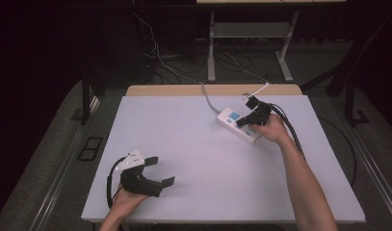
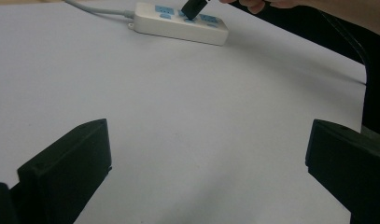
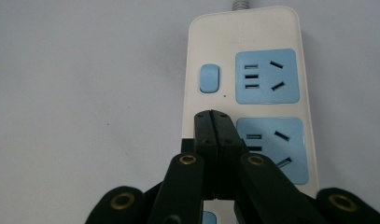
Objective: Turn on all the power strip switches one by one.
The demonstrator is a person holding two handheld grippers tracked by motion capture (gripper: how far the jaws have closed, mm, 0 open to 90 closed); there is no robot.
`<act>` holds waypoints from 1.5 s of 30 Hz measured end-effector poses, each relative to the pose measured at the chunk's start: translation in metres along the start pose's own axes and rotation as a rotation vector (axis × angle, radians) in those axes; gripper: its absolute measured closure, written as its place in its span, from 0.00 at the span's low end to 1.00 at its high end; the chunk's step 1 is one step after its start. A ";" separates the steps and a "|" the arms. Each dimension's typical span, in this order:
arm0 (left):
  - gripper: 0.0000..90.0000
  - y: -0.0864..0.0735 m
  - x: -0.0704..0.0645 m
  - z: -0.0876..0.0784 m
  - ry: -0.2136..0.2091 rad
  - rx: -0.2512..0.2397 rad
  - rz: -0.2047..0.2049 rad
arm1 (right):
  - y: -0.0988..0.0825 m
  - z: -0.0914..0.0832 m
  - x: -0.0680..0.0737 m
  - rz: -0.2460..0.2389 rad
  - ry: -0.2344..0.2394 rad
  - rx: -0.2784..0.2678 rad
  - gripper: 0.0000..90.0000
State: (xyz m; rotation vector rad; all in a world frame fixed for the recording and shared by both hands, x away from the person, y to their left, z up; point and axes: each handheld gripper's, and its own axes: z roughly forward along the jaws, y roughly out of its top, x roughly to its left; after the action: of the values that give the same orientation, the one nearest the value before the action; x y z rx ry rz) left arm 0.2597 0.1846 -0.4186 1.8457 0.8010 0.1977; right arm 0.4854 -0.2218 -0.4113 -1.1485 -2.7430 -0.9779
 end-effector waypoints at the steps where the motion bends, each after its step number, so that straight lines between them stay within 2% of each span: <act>1: 0.00 0.000 0.000 0.000 -0.001 0.000 0.000 | -0.001 0.000 0.000 0.002 0.002 -0.006 1.00; 11: 0.00 0.000 -0.001 -0.001 0.003 0.001 0.005 | -0.007 0.001 -0.001 0.006 0.007 -0.046 1.00; 28: 0.00 0.000 -0.002 -0.001 0.003 0.000 0.006 | -0.010 0.001 -0.003 0.024 0.021 -0.061 1.00; 37: 0.00 0.000 -0.001 -0.002 0.004 -0.002 0.006 | -0.011 0.002 -0.001 0.013 0.007 -0.062 1.00; 45: 0.00 0.000 -0.002 -0.001 0.002 0.005 0.005 | -0.018 0.002 -0.004 0.046 0.031 -0.114 1.00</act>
State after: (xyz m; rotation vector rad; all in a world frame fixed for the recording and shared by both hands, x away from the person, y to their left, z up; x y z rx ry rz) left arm 0.2579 0.1845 -0.4182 1.8527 0.7988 0.2009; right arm 0.4774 -0.2331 -0.4241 -1.1952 -2.6559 -1.1503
